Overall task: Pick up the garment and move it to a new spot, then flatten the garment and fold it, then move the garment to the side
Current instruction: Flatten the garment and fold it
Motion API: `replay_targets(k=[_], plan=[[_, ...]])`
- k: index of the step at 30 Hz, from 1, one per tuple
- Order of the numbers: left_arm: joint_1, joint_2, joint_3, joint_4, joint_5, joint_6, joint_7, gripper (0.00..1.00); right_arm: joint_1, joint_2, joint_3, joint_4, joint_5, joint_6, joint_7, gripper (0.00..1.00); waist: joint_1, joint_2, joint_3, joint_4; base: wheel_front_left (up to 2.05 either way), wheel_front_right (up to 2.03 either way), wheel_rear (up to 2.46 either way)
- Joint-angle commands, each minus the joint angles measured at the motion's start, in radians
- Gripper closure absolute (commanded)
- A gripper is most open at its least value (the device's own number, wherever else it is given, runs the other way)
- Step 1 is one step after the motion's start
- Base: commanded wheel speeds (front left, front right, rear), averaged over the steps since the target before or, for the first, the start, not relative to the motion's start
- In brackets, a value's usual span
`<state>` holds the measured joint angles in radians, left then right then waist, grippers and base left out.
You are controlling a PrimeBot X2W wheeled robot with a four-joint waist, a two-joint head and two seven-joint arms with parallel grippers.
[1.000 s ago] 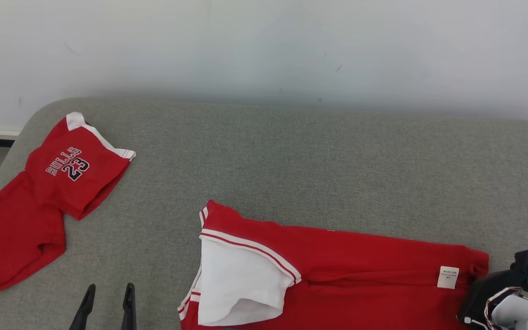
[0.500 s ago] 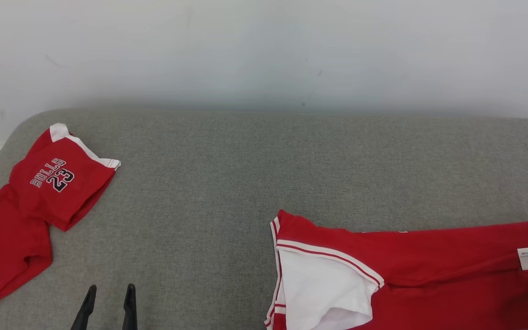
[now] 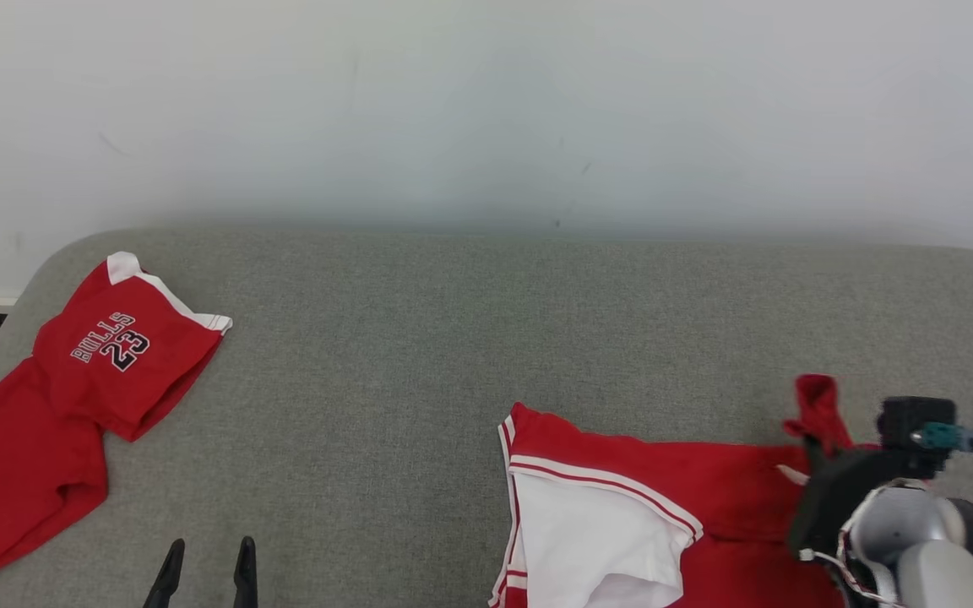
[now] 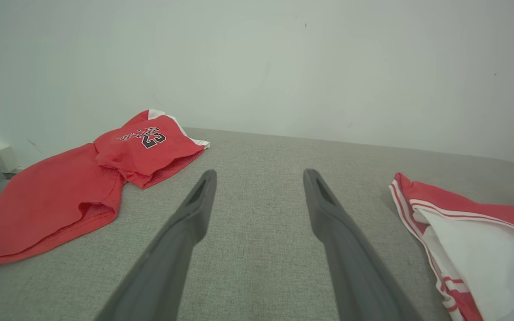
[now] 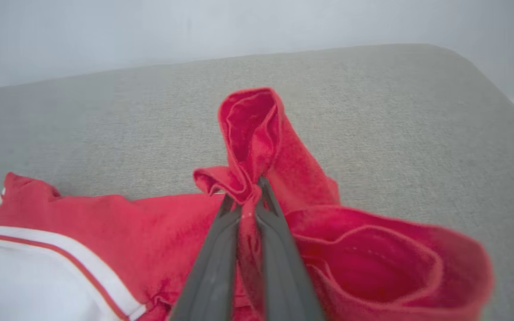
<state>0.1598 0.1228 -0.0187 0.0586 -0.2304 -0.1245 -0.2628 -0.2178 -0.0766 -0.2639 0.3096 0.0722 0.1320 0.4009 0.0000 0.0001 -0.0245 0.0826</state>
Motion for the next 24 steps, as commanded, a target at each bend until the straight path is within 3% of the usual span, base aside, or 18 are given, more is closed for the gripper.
replay_targets(k=[1, 11, 24], plan=[[0.009, -0.002, 0.004, 0.003, 0.0, -0.004, -0.003, 0.0, 0.008, 0.008, 0.039, -0.012, 0.017, -0.002, 0.004, 1.0, 0.0, -0.0001, -0.002, 0.001, 0.0, 0.0, 0.0], [-0.02, -0.008, -0.018, 0.013, 0.004, -0.005, -0.003, 0.0, -0.037, 0.026, 0.38, 0.048, 0.253, -0.002, -0.024, 1.0, 0.0, -0.0001, 0.013, 0.051, 0.0, 0.0, 0.0], [-0.04, -0.006, -0.036, 0.029, 0.005, -0.007, -0.003, 0.0, -0.125, 0.026, 0.544, 0.25, 0.327, -0.002, -0.124, 1.0, 0.0, -0.0001, 0.042, 0.118, 0.0, 0.0, 0.0]])
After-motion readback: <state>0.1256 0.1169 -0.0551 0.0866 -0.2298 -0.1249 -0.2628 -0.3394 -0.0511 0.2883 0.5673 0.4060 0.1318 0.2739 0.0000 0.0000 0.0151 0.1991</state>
